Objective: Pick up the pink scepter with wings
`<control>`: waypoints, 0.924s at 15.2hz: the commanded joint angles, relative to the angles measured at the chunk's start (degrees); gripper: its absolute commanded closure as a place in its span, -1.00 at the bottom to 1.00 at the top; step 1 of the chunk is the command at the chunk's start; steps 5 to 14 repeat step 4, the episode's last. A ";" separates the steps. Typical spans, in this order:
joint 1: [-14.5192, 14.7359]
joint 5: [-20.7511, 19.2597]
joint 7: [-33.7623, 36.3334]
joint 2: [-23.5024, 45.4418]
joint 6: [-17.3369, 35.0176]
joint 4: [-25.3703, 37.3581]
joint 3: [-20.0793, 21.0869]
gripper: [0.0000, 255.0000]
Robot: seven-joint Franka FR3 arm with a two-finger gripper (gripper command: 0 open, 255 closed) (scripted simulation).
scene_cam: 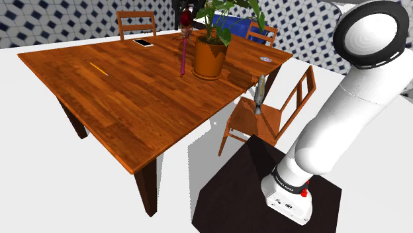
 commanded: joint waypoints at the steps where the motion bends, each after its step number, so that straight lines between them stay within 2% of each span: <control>1: 0.09 0.01 -0.26 0.57 -1.71 2.28 0.09 1.00; 14: 0.13 0.02 -0.46 0.99 -2.71 3.72 0.13 1.00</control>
